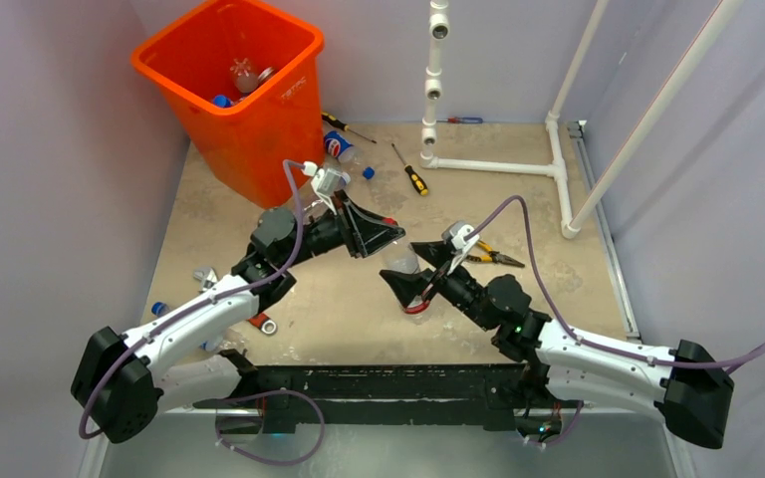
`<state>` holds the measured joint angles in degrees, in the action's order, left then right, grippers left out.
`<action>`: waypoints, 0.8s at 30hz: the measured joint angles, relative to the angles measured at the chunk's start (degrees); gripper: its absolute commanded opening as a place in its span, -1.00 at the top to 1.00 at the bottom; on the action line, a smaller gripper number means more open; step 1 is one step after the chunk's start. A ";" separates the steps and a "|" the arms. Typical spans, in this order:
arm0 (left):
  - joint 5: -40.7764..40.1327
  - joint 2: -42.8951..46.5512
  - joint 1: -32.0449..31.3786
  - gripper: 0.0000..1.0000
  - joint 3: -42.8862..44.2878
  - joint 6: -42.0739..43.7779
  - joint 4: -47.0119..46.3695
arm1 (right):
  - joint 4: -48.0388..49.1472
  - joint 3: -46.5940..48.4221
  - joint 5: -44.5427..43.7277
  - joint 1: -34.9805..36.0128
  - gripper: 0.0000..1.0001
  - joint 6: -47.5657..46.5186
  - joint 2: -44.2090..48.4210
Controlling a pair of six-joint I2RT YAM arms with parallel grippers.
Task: Put the plastic bottles in the bin
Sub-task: Pick up the plastic bottle at the center of the board.
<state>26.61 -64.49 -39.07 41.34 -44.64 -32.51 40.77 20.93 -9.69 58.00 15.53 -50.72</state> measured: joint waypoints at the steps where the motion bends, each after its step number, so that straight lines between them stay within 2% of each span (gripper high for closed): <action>1: -0.28 0.63 -0.15 1.00 0.02 0.50 1.03 | -1.01 0.31 0.07 0.04 -0.98 0.46 0.17; 11: -6.12 5.51 -0.50 1.00 4.07 8.37 11.58 | -14.43 8.41 1.75 0.07 -0.98 5.40 4.70; 16: -10.93 7.61 -0.50 1.00 9.38 14.53 18.58 | -20.48 10.56 1.84 0.07 -0.98 8.37 12.02; 24: -19.93 9.99 -0.50 1.00 19.10 25.46 24.37 | -23.28 10.56 6.49 0.07 -0.98 10.43 22.38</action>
<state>6.68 -54.50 -39.57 60.45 -19.18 -8.14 17.50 31.48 -3.20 58.06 25.96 -28.34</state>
